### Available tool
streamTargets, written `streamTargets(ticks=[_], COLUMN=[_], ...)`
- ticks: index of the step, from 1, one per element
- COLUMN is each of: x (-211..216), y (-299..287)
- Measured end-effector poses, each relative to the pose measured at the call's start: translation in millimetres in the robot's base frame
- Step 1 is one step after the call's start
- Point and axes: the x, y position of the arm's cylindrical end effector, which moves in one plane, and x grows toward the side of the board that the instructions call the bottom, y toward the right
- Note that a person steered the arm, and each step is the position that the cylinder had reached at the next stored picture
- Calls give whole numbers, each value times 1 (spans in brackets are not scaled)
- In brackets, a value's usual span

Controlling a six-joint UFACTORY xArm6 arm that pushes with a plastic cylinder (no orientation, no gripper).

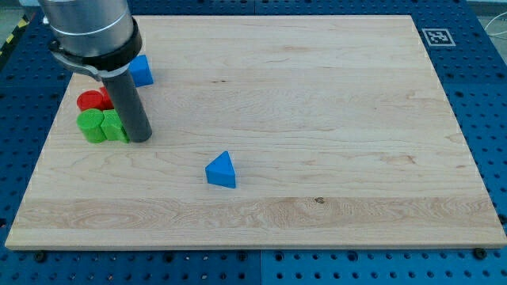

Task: Slide blue cube along with yellow heart a bit left

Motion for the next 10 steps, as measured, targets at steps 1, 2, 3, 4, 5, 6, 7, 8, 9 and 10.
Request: streamTargets(ticks=[1, 2, 3, 4, 5, 6, 7, 8, 9, 10], x=[-6, -21, -42, -57, -70, -83, -90, -101, -111, -121], y=[2, 11, 23, 33, 40, 42, 42, 36, 17, 0])
